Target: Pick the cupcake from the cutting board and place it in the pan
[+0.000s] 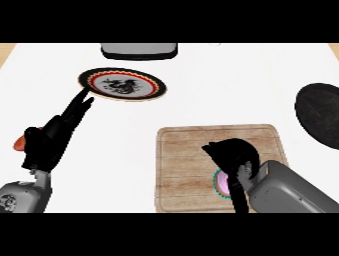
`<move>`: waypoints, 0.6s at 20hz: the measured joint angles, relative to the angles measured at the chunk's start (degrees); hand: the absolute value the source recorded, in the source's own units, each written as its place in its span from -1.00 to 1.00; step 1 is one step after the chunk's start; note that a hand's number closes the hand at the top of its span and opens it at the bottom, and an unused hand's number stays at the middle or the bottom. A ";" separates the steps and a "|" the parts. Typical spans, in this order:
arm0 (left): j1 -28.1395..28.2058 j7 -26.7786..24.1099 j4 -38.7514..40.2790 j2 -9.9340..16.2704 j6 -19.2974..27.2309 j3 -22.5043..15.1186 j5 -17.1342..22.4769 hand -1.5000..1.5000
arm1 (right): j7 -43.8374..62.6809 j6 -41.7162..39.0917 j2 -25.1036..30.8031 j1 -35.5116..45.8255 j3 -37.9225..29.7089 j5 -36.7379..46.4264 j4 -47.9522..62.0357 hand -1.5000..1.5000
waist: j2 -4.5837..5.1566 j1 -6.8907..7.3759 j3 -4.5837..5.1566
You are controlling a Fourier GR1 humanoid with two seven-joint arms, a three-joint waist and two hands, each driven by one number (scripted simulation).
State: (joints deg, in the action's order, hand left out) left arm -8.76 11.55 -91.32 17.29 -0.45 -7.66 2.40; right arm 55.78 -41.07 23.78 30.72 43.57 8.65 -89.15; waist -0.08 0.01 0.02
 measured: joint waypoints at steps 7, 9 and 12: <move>0.95 -1.71 0.74 -1.87 -0.25 0.34 -1.98 0.00 | -5.10 -4.73 -1.93 -1.20 -1.11 3.76 2.19 1.00 | -0.18 0.19 0.05; 0.78 -1.18 0.34 -1.63 -1.08 1.17 -1.73 0.00 | -6.02 -5.67 -2.33 -2.18 -1.42 5.26 2.01 1.00 | -0.25 0.15 0.11; 1.33 -0.43 -0.77 -1.52 -2.14 1.91 -1.53 0.00 | -6.98 -6.47 -3.17 -3.58 -2.15 7.63 1.79 1.00 | -0.40 0.13 0.21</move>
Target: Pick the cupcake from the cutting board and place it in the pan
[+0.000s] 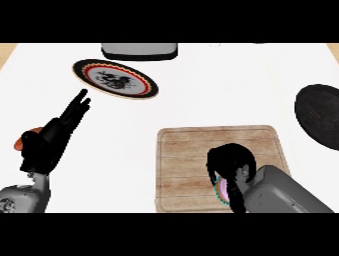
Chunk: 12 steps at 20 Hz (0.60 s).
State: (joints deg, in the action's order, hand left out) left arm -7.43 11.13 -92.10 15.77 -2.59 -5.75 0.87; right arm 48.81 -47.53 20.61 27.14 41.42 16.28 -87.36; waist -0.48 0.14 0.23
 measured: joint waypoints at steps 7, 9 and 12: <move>-0.76 0.03 1.27 -1.36 -0.72 0.91 -1.51 0.00 | -1.43 0.93 -0.61 -4.95 -2.19 7.24 -5.60 1.00 | 0.07 -0.30 -0.13; -0.37 0.41 0.94 -1.31 -0.42 1.30 -1.49 0.00 | -1.42 5.88 0.17 -7.30 -3.26 10.31 -9.11 1.00 | -0.05 -1.07 -0.23; 0.79 0.51 0.39 -0.76 -0.26 2.32 -1.14 0.00 | -1.55 15.08 1.34 -11.07 -5.81 15.32 -14.92 1.00 | -0.50 -2.58 -0.36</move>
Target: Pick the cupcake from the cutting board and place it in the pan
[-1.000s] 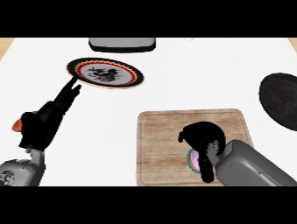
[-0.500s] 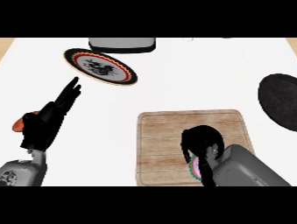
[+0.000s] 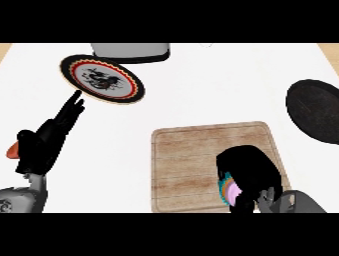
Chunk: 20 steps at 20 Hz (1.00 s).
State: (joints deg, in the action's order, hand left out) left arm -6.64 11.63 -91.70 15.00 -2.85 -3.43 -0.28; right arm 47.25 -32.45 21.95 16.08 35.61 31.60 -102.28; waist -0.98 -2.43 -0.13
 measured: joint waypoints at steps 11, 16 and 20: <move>1.26 0.13 -1.18 0.01 -0.28 0.64 0.39 0.00 | -2.50 25.53 7.62 -14.59 -1.16 22.61 -25.53 1.00 | 0.06 -0.39 0.03; 1.43 1.11 -3.07 -0.78 -0.38 -0.44 -0.24 0.00 | -4.85 34.57 10.24 -22.76 -4.43 26.68 -30.99 1.00 | 0.45 0.62 0.05; 1.69 0.59 -2.93 -0.57 -1.10 -0.10 -0.60 0.00 | -7.76 41.49 9.85 -27.68 -8.94 26.81 -30.65 1.00 | 0.68 1.29 0.06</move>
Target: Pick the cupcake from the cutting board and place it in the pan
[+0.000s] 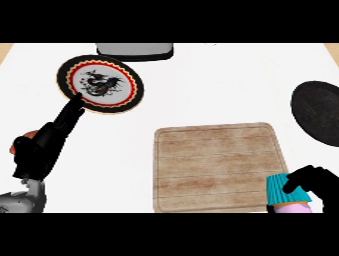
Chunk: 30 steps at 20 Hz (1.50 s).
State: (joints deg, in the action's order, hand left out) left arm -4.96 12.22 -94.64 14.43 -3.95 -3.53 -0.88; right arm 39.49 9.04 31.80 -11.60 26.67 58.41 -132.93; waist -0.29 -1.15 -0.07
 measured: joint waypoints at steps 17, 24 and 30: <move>-2.11 0.16 0.80 -1.66 -1.46 0.18 -1.21 0.00 | -29.71 13.08 -1.12 12.34 -27.23 -24.38 38.65 1.00 | 0.45 1.63 -0.01; -4.14 0.11 2.90 -2.24 -2.23 1.26 -1.20 0.00 | -44.22 14.02 0.01 24.99 -34.45 -28.78 63.02 1.00 | 0.50 1.81 0.02; -4.24 1.00 2.29 -3.17 -2.52 0.97 -1.96 0.00 | -56.62 15.88 0.71 35.40 -38.66 -29.58 84.27 1.00 | 0.58 2.14 0.00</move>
State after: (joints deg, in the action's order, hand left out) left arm -9.20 13.22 -92.35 11.26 -6.47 -2.56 -2.84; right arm -17.12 24.92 32.51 23.80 -11.99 28.83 -48.66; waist 0.29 0.99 -0.08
